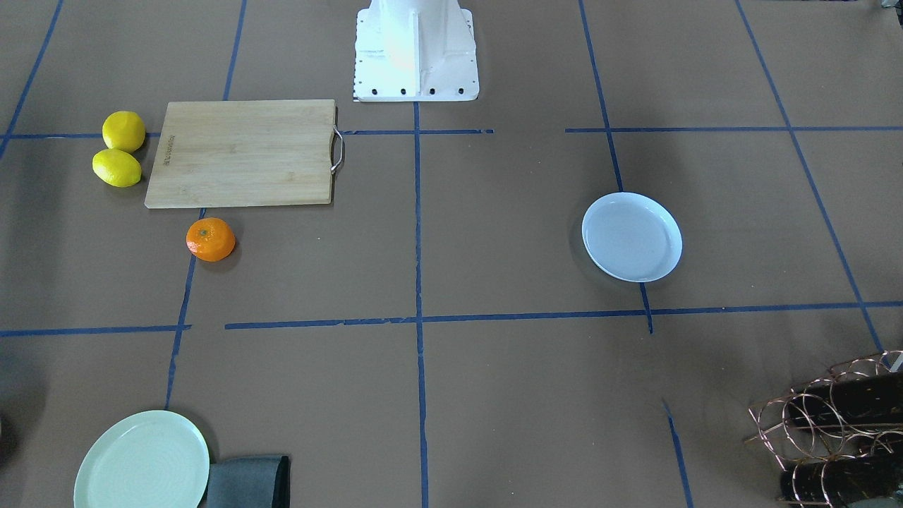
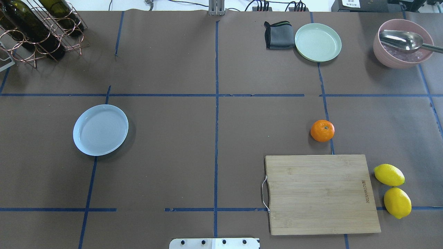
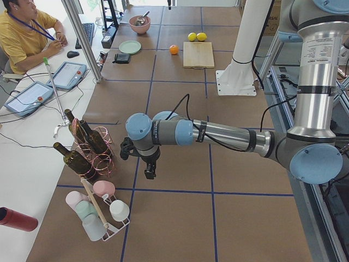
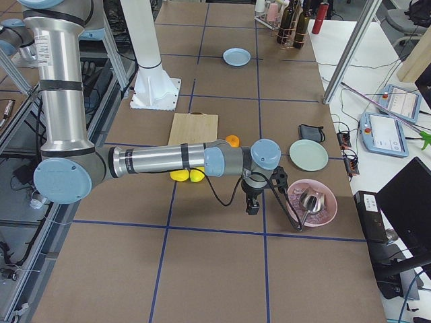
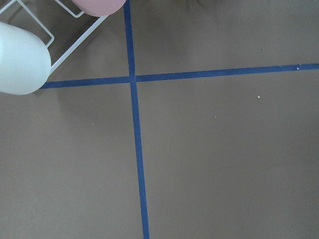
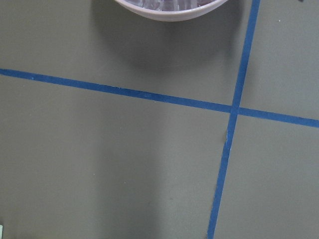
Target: Pick orange to plate
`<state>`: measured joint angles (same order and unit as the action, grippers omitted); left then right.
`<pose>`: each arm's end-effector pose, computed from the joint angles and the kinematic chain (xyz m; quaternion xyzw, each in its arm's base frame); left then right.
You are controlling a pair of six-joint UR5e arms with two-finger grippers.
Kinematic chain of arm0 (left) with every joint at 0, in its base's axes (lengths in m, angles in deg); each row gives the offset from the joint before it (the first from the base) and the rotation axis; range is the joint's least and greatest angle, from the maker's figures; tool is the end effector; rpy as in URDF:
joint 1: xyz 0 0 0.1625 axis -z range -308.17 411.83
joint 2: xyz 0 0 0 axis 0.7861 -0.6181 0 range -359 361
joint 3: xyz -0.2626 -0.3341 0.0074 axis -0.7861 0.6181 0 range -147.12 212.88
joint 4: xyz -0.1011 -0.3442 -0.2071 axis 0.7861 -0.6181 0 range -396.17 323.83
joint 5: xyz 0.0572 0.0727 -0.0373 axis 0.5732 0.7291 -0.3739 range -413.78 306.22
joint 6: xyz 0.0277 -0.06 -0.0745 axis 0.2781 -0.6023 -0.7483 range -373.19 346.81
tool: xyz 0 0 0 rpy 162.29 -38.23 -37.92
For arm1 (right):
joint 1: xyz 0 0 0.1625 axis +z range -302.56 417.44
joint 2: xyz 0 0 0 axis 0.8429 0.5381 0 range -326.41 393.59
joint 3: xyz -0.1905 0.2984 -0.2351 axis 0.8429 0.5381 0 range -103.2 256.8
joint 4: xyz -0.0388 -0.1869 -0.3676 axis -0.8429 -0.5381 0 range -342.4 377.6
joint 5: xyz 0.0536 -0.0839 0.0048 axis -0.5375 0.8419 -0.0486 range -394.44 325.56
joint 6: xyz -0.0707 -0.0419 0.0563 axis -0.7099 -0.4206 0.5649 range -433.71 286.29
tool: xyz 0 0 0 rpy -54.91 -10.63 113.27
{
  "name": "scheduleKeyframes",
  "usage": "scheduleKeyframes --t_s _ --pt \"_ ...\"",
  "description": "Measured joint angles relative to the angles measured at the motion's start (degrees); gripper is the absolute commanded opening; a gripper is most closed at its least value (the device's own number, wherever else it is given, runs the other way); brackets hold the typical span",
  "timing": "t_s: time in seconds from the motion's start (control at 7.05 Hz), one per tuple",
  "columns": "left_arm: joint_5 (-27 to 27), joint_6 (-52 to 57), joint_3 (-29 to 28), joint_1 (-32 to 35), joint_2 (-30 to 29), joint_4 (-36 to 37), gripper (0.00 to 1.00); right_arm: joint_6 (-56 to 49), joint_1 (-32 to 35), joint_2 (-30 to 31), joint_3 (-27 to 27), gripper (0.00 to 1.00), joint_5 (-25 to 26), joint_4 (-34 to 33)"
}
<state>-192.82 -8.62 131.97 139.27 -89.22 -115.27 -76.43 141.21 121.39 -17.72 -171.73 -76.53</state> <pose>-0.0364 -0.4886 0.5920 -0.0052 0.4151 0.0508 0.9083 0.0045 -0.5119 0.6043 0.0084 -0.4014 -0.0805 0.9123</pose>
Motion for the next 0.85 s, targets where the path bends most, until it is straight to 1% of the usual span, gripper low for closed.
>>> scheduleKeyframes --t_s 0.57,0.85 --pt "-0.2 0.2 3.3 -0.2 0.2 0.4 1.00 0.0 0.0 0.0 0.0 1.00 0.0 0.0" --pt "-0.4 0.2 3.8 -0.3 0.2 0.1 1.00 -0.1 -0.1 0.0 0.2 1.00 0.0 0.0"
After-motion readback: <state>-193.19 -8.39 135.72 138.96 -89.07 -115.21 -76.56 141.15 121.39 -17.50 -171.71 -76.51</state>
